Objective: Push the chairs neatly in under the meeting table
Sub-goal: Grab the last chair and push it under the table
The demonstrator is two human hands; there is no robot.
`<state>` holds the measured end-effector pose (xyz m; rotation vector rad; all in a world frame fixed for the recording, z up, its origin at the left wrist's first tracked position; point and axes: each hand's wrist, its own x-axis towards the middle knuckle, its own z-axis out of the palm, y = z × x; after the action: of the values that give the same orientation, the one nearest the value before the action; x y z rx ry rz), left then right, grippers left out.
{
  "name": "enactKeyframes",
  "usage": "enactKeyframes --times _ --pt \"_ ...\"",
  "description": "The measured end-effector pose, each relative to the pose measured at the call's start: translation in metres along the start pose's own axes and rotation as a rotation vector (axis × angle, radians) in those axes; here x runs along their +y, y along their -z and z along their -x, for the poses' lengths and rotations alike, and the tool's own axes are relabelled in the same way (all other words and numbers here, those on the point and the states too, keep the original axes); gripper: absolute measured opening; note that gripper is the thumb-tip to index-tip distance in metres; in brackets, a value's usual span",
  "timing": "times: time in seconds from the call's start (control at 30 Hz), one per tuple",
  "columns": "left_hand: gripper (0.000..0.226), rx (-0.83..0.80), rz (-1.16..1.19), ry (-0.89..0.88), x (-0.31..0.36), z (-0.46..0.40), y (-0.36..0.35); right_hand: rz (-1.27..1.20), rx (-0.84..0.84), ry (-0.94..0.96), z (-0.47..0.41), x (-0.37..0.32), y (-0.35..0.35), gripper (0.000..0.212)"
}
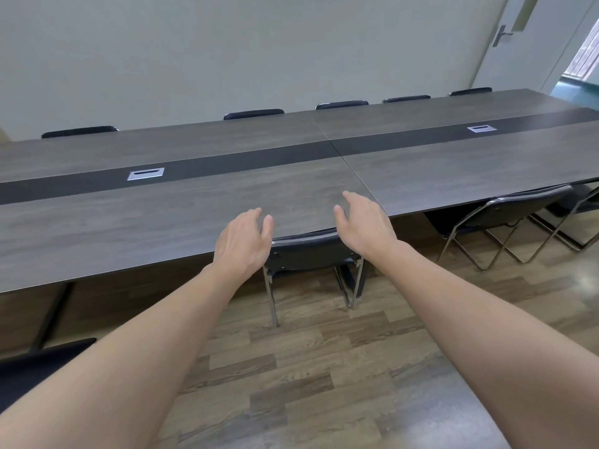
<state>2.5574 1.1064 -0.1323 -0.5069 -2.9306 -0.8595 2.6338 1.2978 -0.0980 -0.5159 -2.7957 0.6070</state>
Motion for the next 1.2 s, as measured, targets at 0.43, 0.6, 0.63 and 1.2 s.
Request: enactKeyframes --times 0.43,0.6,0.63,1.2 --pt "0.052 -0.071 -0.058 -0.004 -0.135 0.066 0.103 -0.011 -0.027 -0.017 0.090 -0.145 -0.066 0.043" --pt "0.053 -0.064 -0.035 -0.031 -0.165 0.087 0.124 -0.010 -0.014 -0.035 0.122 -0.176 -0.071 0.038" --pt "0.053 -0.059 -0.027 -0.030 -0.167 0.091 0.128 -0.008 -0.010 -0.038 0.127 -0.180 -0.071 0.038" --pt "0.054 -0.040 -0.005 -0.077 -0.194 0.208 0.183 -0.052 0.029 0.002 0.251 -0.224 -0.075 0.039"
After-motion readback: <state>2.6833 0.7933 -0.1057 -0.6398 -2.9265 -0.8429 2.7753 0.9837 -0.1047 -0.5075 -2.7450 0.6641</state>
